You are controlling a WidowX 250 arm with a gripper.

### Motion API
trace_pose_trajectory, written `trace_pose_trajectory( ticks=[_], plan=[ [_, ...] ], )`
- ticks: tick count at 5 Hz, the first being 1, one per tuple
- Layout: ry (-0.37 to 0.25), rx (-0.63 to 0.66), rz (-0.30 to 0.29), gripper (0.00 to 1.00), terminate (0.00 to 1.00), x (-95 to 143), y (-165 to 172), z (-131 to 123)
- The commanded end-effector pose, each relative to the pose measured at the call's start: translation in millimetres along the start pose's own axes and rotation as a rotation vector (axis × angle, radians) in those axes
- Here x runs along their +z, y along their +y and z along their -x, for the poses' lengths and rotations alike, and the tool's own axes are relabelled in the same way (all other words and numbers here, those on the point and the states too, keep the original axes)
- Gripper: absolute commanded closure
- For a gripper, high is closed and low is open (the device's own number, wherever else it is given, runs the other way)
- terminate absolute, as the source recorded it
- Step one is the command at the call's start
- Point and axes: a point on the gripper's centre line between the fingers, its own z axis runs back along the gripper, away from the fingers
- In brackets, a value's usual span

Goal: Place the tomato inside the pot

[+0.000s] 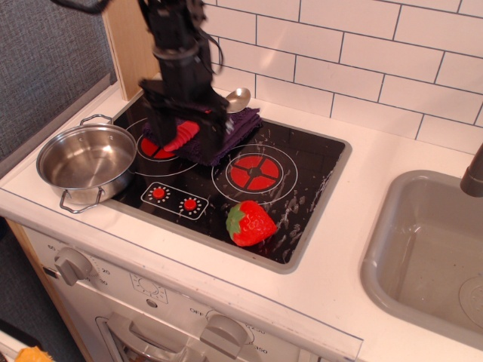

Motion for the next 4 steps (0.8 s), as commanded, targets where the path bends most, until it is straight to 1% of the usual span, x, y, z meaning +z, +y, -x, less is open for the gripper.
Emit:
trace_pose_trajectory(
  ticks=[1, 2, 4],
  plan=[
    [-0.088, -0.248, 0.007, 0.0, 0.0, 36, -58, 30],
    [-0.07, -0.301, -0.003, 0.0, 0.0, 34, -72, 48],
    [0.012, -0.331, -0.001, 0.0, 0.0, 3, -84, 53]
  ],
)
